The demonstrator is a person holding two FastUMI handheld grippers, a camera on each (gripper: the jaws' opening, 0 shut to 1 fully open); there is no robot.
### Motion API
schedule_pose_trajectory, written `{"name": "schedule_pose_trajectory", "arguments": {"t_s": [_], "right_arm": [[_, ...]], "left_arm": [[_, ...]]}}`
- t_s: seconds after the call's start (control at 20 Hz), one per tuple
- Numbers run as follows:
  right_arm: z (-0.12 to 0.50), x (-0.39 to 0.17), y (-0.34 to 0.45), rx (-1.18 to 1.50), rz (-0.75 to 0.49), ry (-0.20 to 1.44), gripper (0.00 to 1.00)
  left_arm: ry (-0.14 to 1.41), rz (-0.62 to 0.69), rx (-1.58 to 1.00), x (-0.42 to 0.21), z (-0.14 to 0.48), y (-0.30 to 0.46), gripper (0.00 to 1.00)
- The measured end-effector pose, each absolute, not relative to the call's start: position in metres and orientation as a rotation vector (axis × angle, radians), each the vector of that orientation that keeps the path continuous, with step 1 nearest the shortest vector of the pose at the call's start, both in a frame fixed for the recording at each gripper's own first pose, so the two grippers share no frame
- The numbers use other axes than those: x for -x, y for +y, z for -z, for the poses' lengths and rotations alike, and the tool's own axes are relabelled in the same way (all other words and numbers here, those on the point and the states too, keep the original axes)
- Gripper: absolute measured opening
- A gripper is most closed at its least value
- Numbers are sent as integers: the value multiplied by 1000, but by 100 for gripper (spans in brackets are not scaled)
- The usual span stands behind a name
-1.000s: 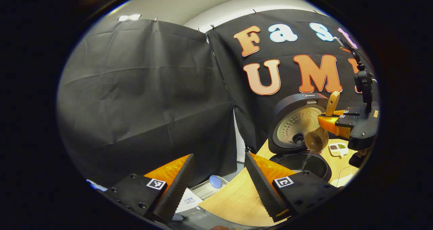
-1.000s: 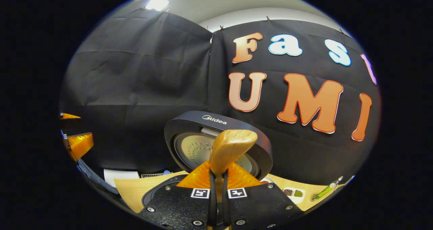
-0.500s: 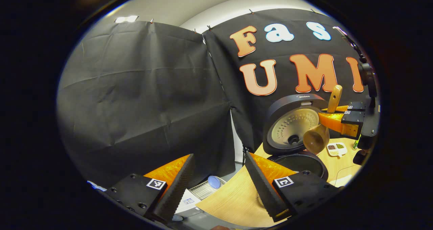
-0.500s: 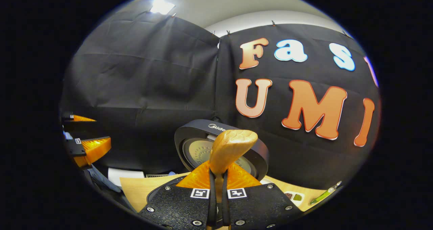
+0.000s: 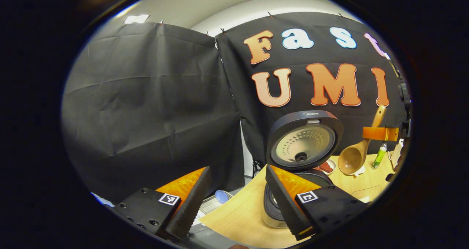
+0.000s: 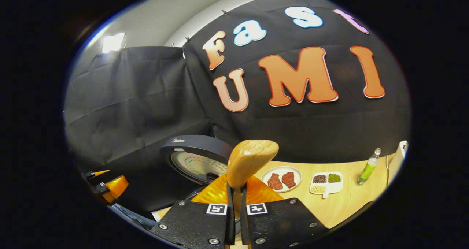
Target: Close the left gripper, press the button to open the rice cooker; take a wooden spoon from the chopstick holder with the right hand, scoop a spoonful of rice and pour it into the rice cooker, then put the wooden spoon back into the chopstick holder.
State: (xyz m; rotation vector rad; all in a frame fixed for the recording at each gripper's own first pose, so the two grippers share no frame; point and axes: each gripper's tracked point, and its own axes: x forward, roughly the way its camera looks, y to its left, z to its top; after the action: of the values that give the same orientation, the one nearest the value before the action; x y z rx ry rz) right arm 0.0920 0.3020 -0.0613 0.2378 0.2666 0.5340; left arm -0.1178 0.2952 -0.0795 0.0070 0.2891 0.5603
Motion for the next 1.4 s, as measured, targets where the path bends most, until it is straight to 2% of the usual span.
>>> {"name": "schedule_pose_trajectory", "arguments": {"t_s": [0.45, 0.5, 0.7, 1.0, 1.15, 1.2, 1.25, 1.4], "right_arm": [[133, -69, 150, -279, -255, 395, 5], [139, -63, 133, -286, -222, 408, 6], [158, -41, 71, -320, -93, 434, 6], [177, -7, -12, -355, 72, 467, 5], [183, 10, -42, -357, 123, 480, 6], [185, 15, -48, -365, 130, 478, 6], [186, 19, -53, -372, 136, 479, 5], [199, 32, -65, -366, 155, 496, 5]], "left_arm": [[261, -493, -48, 89, 48, 260, 100], [255, -485, -60, 86, 44, 256, 93], [246, -443, -70, 69, 39, 233, 100], [252, -348, -76, 47, 41, 180, 100], [244, -313, -75, 40, 40, 159, 100], [246, -307, -68, 38, 41, 155, 93], [247, -302, -58, 36, 42, 150, 100], [247, -285, -54, 30, 40, 137, 100]]}}
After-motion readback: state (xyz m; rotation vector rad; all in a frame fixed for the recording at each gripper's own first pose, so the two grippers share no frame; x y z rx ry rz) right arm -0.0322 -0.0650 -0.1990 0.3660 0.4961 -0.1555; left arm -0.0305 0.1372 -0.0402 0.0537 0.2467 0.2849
